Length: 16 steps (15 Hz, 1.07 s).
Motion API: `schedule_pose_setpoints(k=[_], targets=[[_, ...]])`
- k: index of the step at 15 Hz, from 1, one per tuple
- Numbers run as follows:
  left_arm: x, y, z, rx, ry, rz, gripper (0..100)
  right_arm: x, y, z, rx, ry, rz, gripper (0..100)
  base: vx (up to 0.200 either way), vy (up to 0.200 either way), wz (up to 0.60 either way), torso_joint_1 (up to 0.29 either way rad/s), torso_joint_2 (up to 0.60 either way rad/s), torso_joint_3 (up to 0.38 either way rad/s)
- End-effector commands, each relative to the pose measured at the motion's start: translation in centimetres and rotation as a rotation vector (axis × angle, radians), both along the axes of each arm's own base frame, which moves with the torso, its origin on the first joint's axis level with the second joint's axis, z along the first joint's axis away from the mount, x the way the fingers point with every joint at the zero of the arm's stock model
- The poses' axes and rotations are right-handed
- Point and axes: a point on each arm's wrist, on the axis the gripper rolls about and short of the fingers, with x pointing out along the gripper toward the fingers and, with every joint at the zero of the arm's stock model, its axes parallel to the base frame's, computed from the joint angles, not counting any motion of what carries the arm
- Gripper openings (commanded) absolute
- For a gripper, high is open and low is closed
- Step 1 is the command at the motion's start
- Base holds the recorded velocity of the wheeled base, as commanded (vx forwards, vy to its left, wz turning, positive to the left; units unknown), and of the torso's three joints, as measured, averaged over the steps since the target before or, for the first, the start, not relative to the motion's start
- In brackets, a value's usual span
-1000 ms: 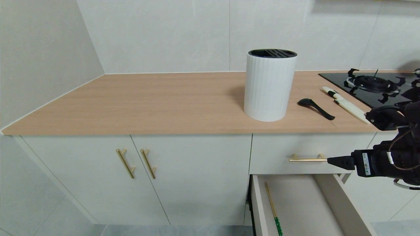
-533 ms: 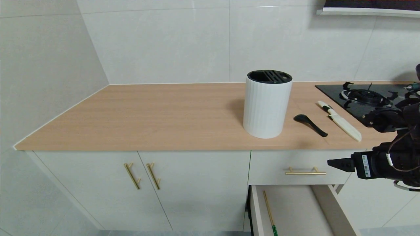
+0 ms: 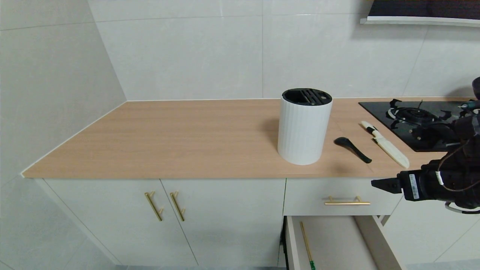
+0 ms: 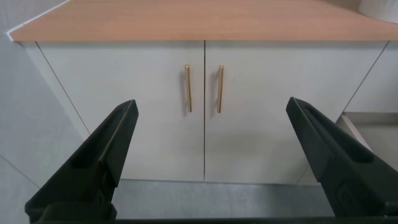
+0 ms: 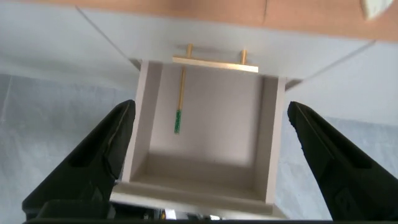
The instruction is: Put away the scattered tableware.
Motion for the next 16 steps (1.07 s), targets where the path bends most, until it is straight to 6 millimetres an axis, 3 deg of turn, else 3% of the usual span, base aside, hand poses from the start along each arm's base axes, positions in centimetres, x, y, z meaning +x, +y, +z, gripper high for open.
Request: schedule_pose_setpoints(k=[1, 4, 7, 9, 13, 16], targets=[[0.0, 0.0, 0.0, 0.000, 0.000, 0.001, 100, 2.8, -0.6, 0.1, 0.013, -0.009, -0.006, 100, 0.000, 0.000, 0.00, 0.000, 0.00, 0.000], [0.0, 0.0, 0.0, 0.000, 0.001, 0.001, 100, 7.5, -2.5, -0.5, 0.028, -0.041, 0.083, 100, 0.000, 0.000, 0.00, 0.000, 0.00, 0.000], [0.0, 0.0, 0.0, 0.000, 0.000, 0.001, 100, 13.1, -3.7, -3.5, 0.013, -0.111, 0.105, 100, 0.000, 0.000, 0.00, 0.000, 0.00, 0.000], [0.0, 0.0, 0.0, 0.000, 0.000, 0.001, 100, 15.5, -3.8, -5.6, 0.012, -0.178, 0.106, 100, 0.000, 0.000, 0.00, 0.000, 0.00, 0.000], [0.0, 0.0, 0.0, 0.000, 0.000, 0.001, 100, 18.0, -3.6, -8.9, 0.003, -0.265, 0.098, 100, 0.000, 0.000, 0.00, 0.000, 0.00, 0.000], [0.0, 0.0, 0.0, 0.000, 0.001, 0.001, 100, 18.6, -4.1, -9.0, 0.003, -0.276, 0.083, 100, 0.000, 0.000, 0.00, 0.000, 0.00, 0.000]])
